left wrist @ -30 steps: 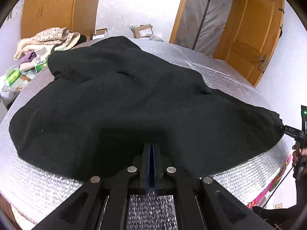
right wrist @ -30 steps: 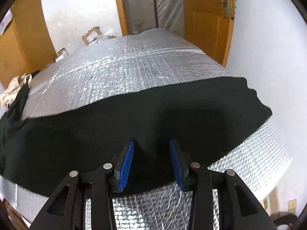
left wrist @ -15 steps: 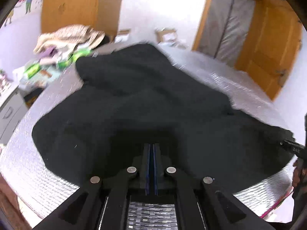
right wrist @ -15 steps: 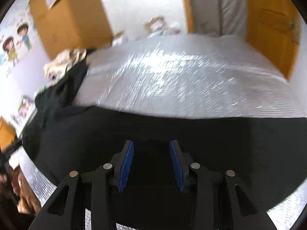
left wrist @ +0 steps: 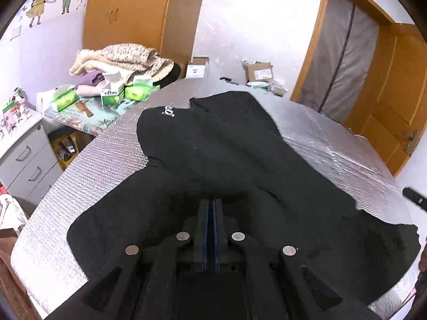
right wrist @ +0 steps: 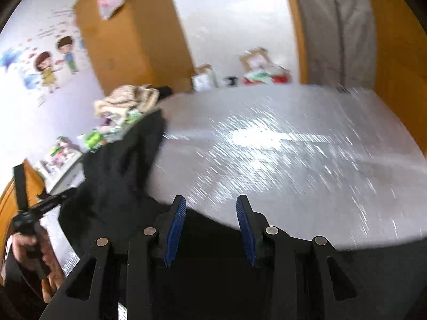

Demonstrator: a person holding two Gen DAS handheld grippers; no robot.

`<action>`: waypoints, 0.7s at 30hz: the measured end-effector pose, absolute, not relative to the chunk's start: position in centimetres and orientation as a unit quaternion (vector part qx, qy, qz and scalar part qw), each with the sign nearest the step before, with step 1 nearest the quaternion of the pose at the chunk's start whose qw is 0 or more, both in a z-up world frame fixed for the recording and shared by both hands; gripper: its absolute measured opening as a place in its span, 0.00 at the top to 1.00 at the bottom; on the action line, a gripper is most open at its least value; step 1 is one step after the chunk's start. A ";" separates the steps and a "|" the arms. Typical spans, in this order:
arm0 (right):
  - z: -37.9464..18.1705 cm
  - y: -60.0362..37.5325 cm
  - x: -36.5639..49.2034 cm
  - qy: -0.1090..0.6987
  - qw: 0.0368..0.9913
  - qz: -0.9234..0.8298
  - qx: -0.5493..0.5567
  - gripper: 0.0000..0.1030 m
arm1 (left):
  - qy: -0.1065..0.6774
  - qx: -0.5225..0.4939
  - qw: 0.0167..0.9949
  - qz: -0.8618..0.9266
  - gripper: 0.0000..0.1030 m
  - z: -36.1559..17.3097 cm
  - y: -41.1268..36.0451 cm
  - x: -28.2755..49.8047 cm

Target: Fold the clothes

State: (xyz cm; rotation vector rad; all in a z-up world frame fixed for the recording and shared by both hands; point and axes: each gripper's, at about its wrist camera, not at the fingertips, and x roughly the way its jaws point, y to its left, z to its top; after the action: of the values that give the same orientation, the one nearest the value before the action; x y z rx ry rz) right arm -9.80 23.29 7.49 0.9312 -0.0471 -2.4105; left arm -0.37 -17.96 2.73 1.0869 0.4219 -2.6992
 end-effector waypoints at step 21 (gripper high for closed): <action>7.0 10.2 -19.2 -0.009 0.385 -0.835 0.394 0.60 | 0.131 0.342 0.094 -0.926 0.98 5.5 -17.8 -6.1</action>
State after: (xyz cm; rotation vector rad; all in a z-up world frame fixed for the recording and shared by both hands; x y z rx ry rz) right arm -19.23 10.17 7.00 1.0030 -0.0224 -2.1274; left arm -6.12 -17.78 5.51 1.0151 0.3894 -2.7455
